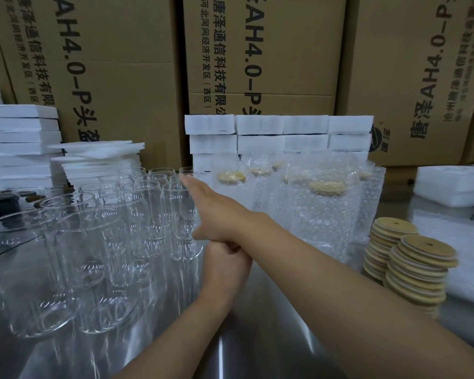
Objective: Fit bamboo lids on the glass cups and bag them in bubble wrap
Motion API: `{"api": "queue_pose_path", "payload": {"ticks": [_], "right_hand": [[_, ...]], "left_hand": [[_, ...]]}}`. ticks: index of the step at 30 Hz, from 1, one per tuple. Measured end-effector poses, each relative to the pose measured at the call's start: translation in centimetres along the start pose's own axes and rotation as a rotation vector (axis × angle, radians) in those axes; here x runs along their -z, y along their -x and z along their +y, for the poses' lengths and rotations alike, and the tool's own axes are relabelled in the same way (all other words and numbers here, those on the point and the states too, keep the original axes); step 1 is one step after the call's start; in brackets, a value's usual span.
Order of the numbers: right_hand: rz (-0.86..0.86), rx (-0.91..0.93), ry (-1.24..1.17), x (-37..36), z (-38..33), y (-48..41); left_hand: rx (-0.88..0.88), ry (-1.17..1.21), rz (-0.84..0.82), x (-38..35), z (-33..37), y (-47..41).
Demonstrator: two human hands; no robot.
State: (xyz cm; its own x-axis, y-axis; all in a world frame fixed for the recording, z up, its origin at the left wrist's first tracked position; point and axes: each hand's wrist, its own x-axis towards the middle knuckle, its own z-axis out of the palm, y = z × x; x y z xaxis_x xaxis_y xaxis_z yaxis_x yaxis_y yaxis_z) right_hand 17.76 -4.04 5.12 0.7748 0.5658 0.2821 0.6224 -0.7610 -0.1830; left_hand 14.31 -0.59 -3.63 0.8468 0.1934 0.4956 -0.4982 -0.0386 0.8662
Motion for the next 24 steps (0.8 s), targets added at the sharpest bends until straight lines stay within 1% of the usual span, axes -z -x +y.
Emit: {"api": "queue_pose_path", "payload": {"ticks": [4,7,9,12,13,14,16,19,20,22,24], "right_hand": [[-0.023,0.008,0.054,-0.5,-0.7,-1.0],[0.037,-0.006,0.071,-0.8,-1.0,-1.2],[0.091,-0.001,0.076,-0.9,-1.1,-0.8],[0.169,0.008,-0.029,-1.0,-1.0,0.4],[0.185,0.013,-0.064,-1.0,-0.9,0.9],[0.196,0.020,-0.092,-0.9,-0.7,1.5],[0.217,0.039,-0.136,-0.6,-0.1,2.8],[0.314,0.047,-0.194,0.0,1.2,5.0],[0.367,0.049,-0.211,0.1,1.6,5.8],[0.505,0.062,-0.258,-0.1,2.3,7.4],[0.666,0.078,-0.286,-1.0,3.0,9.0]], "left_hand": [[-0.001,0.032,0.060,0.2,-0.1,-0.2],[0.015,0.063,0.083,0.3,0.0,-0.2],[0.027,0.040,0.060,0.4,0.1,-0.1],[0.065,-0.001,-0.016,0.1,0.3,0.2],[0.054,-0.067,-0.020,0.1,0.5,0.5],[-0.001,-0.113,-0.039,0.0,0.5,0.9],[-0.120,-0.143,-0.136,-0.2,0.6,1.4],[-0.188,-0.157,-0.291,-0.5,0.6,1.9],[-0.191,-0.138,-0.373,-0.6,0.6,2.0],[-0.137,-0.102,-0.596,-0.9,0.7,2.3],[-0.096,-0.166,-0.778,-1.0,0.6,2.8]]}}
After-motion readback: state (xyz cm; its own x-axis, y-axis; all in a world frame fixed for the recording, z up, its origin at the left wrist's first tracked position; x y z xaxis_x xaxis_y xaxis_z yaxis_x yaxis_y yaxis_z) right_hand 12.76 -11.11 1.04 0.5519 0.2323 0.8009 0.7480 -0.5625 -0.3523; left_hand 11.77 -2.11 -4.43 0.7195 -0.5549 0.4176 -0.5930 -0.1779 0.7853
